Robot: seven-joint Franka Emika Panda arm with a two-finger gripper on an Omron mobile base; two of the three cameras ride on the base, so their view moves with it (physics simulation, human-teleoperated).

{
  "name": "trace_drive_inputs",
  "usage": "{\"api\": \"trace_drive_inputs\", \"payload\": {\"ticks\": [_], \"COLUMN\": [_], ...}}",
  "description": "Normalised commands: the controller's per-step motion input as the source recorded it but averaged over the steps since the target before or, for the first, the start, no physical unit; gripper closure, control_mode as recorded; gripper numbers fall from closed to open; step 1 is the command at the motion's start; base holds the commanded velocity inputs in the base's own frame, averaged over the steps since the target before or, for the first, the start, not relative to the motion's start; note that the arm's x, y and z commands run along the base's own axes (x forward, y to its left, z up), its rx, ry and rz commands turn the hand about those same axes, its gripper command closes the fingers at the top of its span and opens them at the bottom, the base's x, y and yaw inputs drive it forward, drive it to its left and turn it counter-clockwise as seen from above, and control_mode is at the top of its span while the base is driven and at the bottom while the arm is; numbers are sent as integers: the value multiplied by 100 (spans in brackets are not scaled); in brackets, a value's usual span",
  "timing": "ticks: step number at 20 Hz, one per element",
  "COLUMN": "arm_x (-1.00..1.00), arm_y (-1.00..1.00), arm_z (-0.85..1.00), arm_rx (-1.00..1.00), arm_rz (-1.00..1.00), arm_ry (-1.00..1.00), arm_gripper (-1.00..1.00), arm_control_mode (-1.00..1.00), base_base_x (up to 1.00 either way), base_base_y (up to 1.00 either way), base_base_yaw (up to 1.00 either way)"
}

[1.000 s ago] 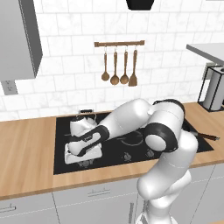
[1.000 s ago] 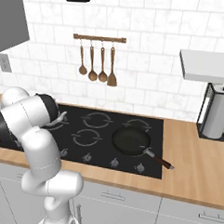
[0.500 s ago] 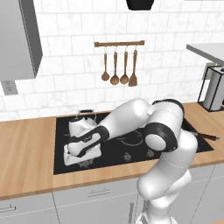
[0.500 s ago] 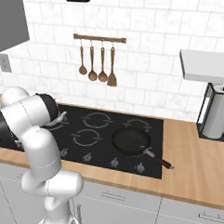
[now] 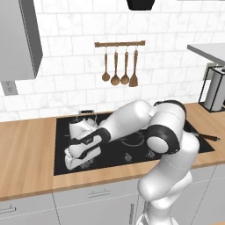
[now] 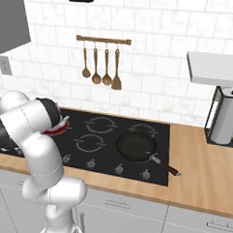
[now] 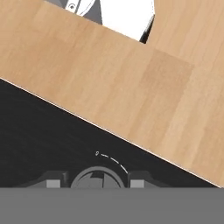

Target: Pick the kettle from the counter and place it on a stove burner. Then turn the burner on.

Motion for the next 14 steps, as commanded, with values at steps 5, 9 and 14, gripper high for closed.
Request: {"api": "trace_drive_inputs", "payload": {"ticks": [5, 9, 14], "arm_x": [-32, -28, -25], "arm_y": [-8, -4, -4], "arm_z": [-19, -23, -21], "arm_rx": [8, 9, 8], "arm_rz": [34, 38, 38], "arm_ry": [-1, 0, 0], "arm_gripper": [100, 100, 100], "arm_control_mode": [-100, -100, -100], "base_base_x": [0, 0, 0], "base_base_y": [0, 0, 0], "base_base_yaw": [0, 0, 0]}}
